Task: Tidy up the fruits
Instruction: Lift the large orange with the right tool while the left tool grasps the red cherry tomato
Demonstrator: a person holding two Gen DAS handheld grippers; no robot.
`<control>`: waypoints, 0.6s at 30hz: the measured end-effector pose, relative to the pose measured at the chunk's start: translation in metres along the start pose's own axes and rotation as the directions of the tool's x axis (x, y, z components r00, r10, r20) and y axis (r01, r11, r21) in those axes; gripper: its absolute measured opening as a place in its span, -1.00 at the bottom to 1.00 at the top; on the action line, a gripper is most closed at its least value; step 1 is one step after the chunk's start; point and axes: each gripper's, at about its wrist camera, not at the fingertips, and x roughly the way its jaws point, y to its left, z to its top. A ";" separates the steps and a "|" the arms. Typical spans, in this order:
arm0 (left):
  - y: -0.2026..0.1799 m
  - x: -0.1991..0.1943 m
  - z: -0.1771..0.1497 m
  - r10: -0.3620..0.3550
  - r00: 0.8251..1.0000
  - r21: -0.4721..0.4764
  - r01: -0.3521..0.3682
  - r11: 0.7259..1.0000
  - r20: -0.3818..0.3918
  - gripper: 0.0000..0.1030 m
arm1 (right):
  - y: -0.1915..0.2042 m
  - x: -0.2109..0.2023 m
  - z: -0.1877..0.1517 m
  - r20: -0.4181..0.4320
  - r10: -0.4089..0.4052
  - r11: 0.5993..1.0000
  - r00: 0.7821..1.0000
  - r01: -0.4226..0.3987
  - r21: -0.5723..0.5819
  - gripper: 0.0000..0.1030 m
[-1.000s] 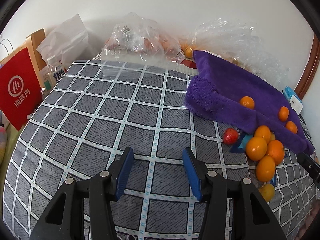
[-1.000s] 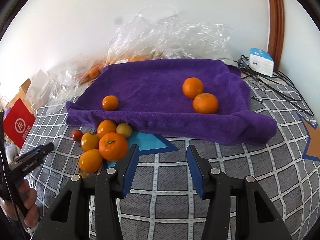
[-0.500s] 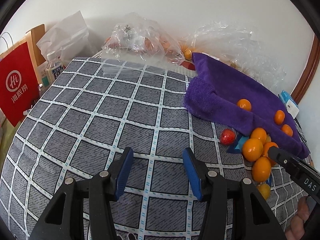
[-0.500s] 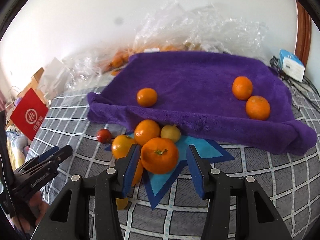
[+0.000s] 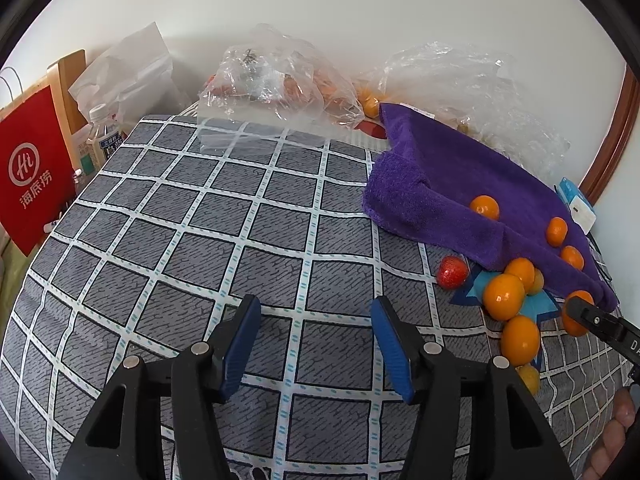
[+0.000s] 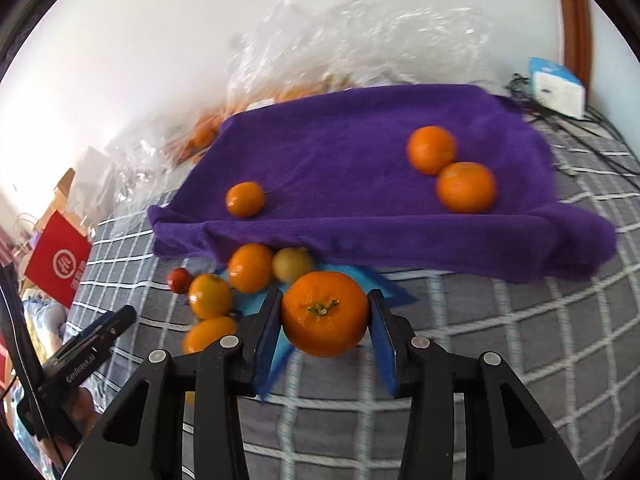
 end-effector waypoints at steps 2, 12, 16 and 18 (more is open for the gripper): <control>-0.001 0.000 0.000 0.002 1.000 0.004 -0.002 1.000 -0.001 0.09 | -0.014 -0.005 -0.003 -0.011 -0.019 1.000 1.000 0.020 0.021 -0.17; -0.001 0.001 -0.001 -0.005 1.000 0.003 0.005 1.000 0.000 0.13 | -0.025 -0.003 -0.022 -0.016 -0.044 0.999 0.999 0.044 -0.027 0.01; -0.002 0.001 -0.001 -0.004 1.000 0.008 0.004 1.000 0.000 0.16 | -0.016 -0.004 -0.028 -0.003 -0.095 0.987 0.996 0.094 -0.130 0.09; -0.002 0.001 -0.001 -0.007 1.000 0.007 0.007 1.000 -0.001 0.19 | -0.013 -0.002 -0.029 0.010 -0.138 0.978 0.990 0.138 -0.159 0.09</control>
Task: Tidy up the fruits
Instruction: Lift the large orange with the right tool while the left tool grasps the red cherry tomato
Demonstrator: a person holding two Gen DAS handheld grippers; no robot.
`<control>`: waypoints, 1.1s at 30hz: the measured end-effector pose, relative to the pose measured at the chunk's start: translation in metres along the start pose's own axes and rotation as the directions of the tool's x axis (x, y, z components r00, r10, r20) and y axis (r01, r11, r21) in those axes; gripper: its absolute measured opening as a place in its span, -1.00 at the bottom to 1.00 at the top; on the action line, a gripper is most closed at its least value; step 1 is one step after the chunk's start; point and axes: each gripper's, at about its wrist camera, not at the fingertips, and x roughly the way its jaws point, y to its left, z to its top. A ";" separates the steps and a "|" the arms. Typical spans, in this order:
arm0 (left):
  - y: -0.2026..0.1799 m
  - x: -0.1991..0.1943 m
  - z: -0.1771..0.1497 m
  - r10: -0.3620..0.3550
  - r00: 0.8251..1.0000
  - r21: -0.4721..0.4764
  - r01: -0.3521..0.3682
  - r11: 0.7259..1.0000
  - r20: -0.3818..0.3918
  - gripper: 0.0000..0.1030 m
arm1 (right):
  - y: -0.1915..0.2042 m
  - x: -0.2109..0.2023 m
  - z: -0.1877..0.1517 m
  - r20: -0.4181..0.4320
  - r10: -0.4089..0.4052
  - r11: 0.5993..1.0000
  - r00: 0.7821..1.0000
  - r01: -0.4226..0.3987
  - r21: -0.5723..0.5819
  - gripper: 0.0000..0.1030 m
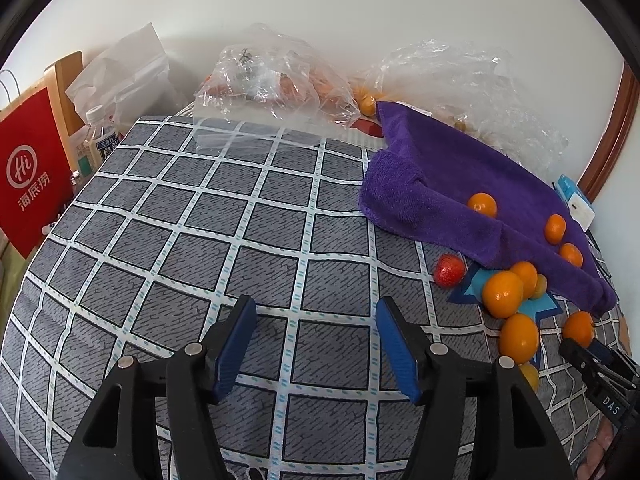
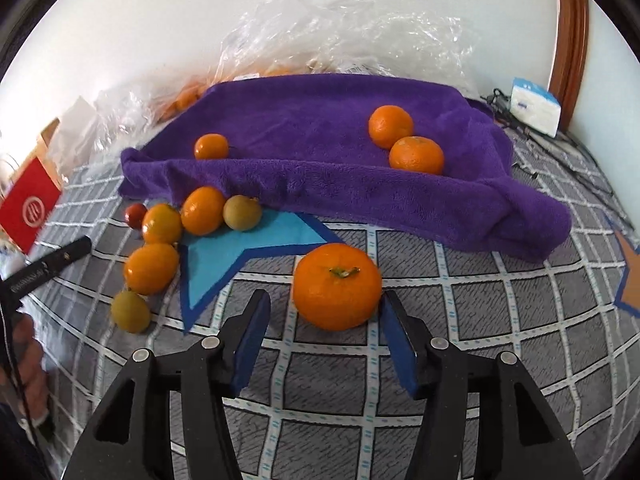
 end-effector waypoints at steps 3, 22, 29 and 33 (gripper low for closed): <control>0.001 0.000 0.000 0.000 1.000 -0.004 0.000 1.000 -0.001 0.22 | -0.005 0.003 0.004 -0.008 -0.031 0.999 0.999 0.031 0.037 0.09; -0.022 0.002 -0.001 0.004 0.996 0.122 0.007 0.992 -0.092 0.50 | -0.024 -0.005 0.008 0.044 -0.053 0.998 0.998 0.054 -0.024 -0.17; -0.063 0.015 0.016 -0.047 0.995 0.176 0.062 0.982 -0.086 0.26 | -0.040 0.000 0.006 0.052 -0.010 0.999 0.999 0.008 0.034 -0.17; -0.073 0.025 0.019 -0.074 0.995 0.177 0.086 0.980 -0.071 0.06 | -0.045 0.002 0.005 0.045 0.015 0.998 0.999 -0.018 0.067 -0.17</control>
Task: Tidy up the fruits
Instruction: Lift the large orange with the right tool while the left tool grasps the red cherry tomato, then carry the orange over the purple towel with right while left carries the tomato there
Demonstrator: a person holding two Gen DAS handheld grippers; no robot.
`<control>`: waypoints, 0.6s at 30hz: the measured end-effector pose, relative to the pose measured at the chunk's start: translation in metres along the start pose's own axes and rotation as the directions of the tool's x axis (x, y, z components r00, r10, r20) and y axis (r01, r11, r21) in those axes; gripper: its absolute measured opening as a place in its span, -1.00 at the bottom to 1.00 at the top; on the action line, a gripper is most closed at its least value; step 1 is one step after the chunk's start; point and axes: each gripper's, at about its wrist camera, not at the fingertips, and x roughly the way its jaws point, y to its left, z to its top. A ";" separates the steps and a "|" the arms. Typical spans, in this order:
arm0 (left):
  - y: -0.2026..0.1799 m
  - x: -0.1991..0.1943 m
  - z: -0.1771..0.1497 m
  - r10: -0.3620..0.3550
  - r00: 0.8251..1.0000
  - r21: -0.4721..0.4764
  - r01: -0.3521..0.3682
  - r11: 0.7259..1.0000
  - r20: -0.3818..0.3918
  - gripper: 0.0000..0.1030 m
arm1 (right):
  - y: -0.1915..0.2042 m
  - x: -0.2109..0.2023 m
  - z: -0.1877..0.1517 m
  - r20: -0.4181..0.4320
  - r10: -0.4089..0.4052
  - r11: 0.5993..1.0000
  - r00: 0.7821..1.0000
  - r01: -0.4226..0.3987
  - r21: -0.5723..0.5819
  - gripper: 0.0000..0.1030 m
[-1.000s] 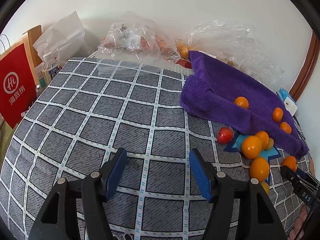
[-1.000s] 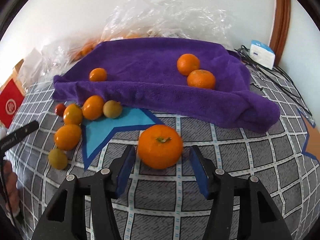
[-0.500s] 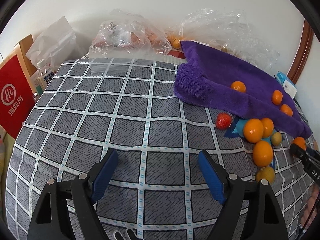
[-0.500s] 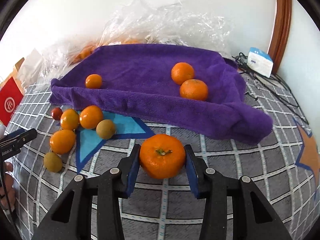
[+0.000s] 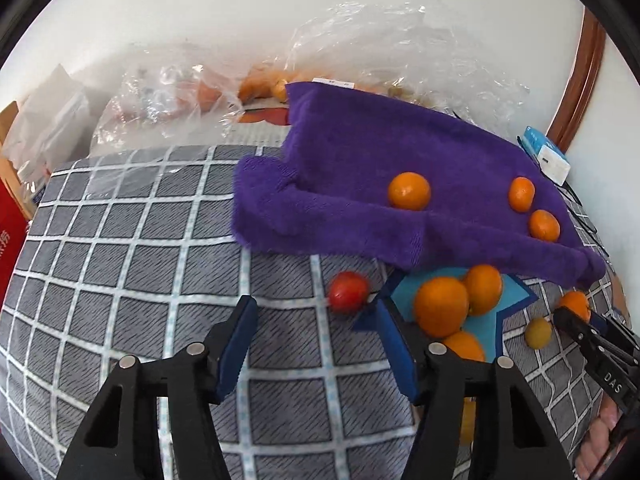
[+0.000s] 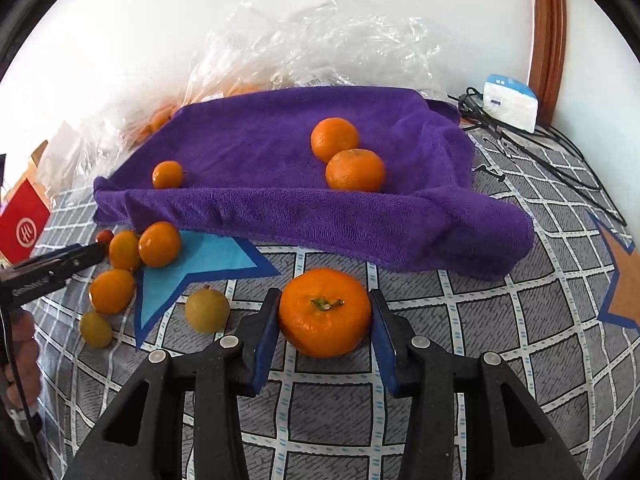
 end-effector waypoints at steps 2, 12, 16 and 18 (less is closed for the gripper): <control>-0.003 0.005 0.000 -0.013 1.000 0.001 0.013 1.000 0.010 -0.08 | -0.004 0.001 0.000 -0.001 0.009 1.000 1.000 -0.009 0.021 -0.17; 0.017 -0.005 -0.004 -0.067 0.993 -0.099 0.076 0.992 0.098 -0.58 | -0.012 0.001 0.000 0.003 0.043 0.997 0.999 -0.043 0.066 -0.17; 0.018 -0.009 -0.005 -0.062 0.990 -0.117 0.077 0.990 0.125 -0.58 | -0.004 0.000 -0.001 0.011 0.010 1.000 1.000 -0.010 0.021 -0.17; 0.017 -0.013 -0.006 -0.053 0.988 -0.117 0.070 0.991 0.146 -0.58 | -0.001 0.001 -0.001 0.010 0.008 1.000 1.000 -0.008 0.004 -0.17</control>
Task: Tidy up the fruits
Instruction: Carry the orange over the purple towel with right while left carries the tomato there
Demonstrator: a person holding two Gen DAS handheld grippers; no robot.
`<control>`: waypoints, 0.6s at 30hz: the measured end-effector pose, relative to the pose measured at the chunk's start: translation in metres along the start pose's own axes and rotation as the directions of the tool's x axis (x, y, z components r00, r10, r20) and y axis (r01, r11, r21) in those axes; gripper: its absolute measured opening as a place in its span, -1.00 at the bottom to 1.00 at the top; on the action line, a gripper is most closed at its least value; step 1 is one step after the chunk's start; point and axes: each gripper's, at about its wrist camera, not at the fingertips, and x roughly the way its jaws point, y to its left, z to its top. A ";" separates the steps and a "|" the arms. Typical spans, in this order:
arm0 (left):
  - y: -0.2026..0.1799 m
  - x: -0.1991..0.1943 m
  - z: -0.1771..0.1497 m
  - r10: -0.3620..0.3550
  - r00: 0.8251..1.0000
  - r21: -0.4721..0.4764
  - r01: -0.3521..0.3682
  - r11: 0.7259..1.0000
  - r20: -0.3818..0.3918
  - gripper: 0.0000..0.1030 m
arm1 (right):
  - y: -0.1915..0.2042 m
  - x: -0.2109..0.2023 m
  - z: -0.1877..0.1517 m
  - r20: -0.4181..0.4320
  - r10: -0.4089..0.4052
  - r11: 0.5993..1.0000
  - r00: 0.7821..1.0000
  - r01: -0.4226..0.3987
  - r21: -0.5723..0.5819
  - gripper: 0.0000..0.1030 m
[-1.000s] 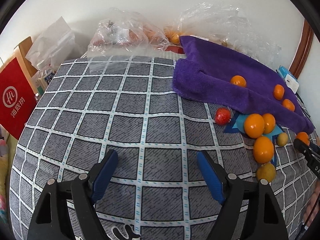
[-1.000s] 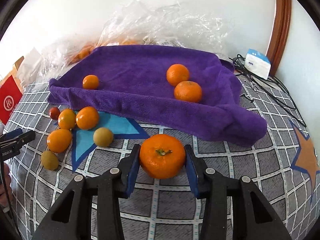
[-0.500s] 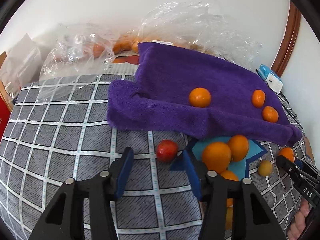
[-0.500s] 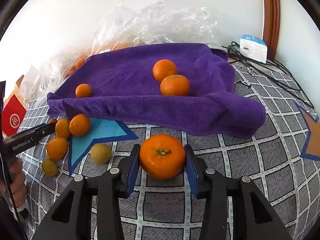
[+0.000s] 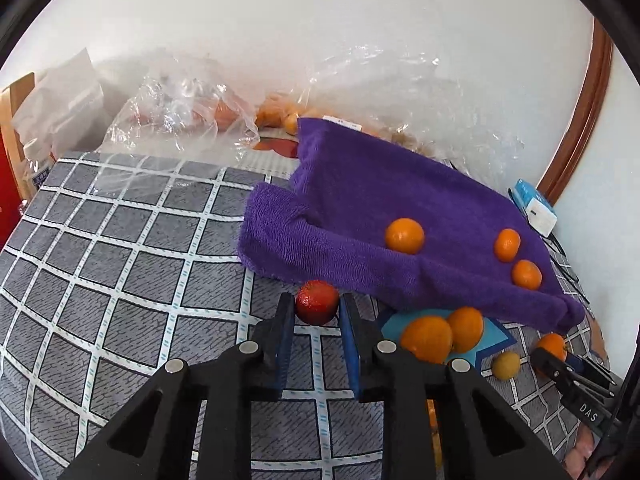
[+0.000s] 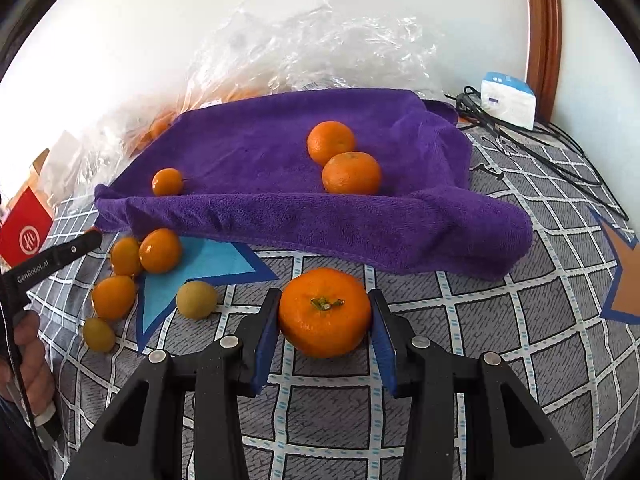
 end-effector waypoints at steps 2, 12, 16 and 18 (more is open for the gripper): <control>-0.001 -0.007 0.000 0.003 0.999 0.005 -0.003 1.000 0.033 -0.58 | 0.001 0.001 0.000 -0.006 -0.006 1.000 1.000 0.006 -0.006 -0.17; -0.011 -0.019 0.001 0.011 0.995 0.046 -0.016 0.999 0.097 -0.58 | 0.000 -0.003 -0.003 0.011 -0.008 1.000 1.000 0.008 -0.004 -0.17; -0.009 -0.019 0.001 0.017 0.995 0.030 -0.020 0.999 0.102 -0.58 | 0.001 -0.003 -0.004 0.014 -0.012 1.000 1.000 0.012 -0.008 -0.17; -0.009 -0.021 0.001 0.021 0.993 0.028 -0.024 0.999 0.113 -0.58 | 0.002 -0.004 -0.004 0.020 -0.008 1.000 1.000 0.008 -0.013 -0.17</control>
